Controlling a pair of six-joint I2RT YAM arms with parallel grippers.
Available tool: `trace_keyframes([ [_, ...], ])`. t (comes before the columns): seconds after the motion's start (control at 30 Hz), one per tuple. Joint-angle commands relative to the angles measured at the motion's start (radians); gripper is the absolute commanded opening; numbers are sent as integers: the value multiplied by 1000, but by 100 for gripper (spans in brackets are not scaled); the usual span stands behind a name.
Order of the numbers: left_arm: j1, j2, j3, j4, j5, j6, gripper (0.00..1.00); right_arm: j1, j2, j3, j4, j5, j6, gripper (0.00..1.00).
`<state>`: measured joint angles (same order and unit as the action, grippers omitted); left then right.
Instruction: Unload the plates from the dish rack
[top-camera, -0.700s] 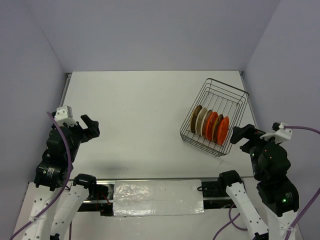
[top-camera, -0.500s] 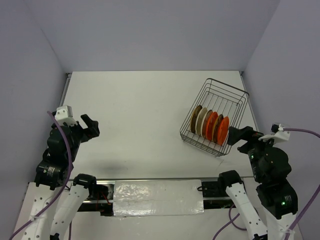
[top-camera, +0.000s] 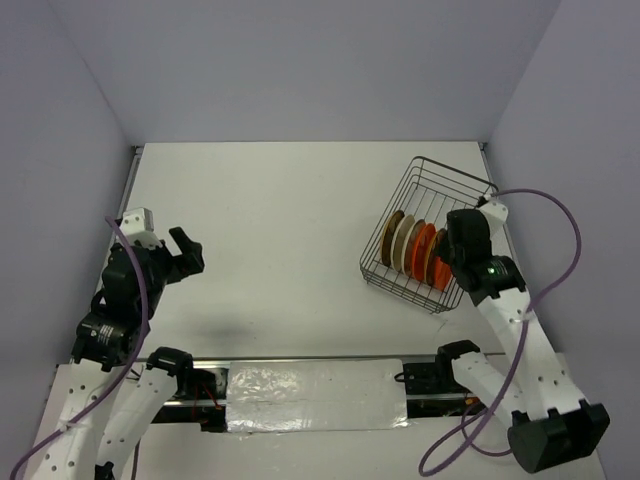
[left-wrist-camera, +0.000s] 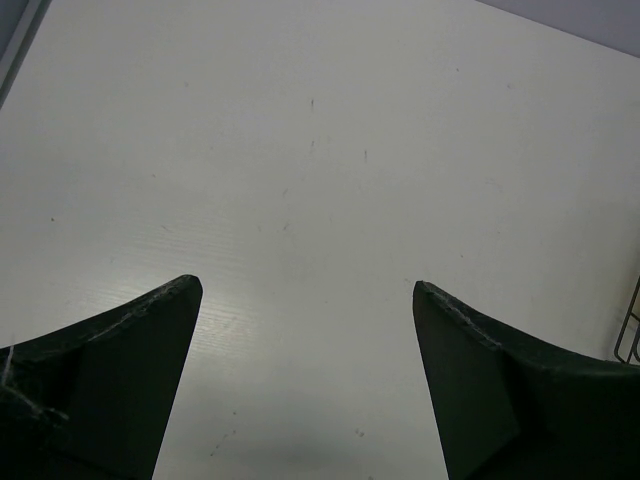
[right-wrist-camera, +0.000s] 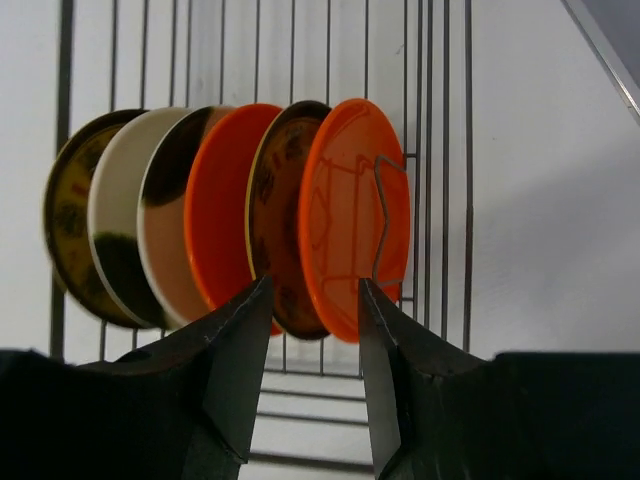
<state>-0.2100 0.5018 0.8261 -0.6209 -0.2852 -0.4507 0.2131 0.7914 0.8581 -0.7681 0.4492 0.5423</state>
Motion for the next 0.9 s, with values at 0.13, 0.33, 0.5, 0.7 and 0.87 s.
trace_keyframes([
  [0.13,-35,1,10,26,-19,-8,100,-29,123,-60,199,65,27,45],
  [0.33,-40,11,10,27,-11,-5,100,-80,195,-88,279,6,-10,44],
  [0.5,-42,21,10,29,-5,-3,99,-103,239,-113,349,-35,-45,39],
  [0.7,-43,38,8,30,4,0,100,-106,221,-123,375,-67,-71,26],
  [0.87,-43,55,10,32,12,1,100,-106,109,-85,327,-47,-93,10],
])
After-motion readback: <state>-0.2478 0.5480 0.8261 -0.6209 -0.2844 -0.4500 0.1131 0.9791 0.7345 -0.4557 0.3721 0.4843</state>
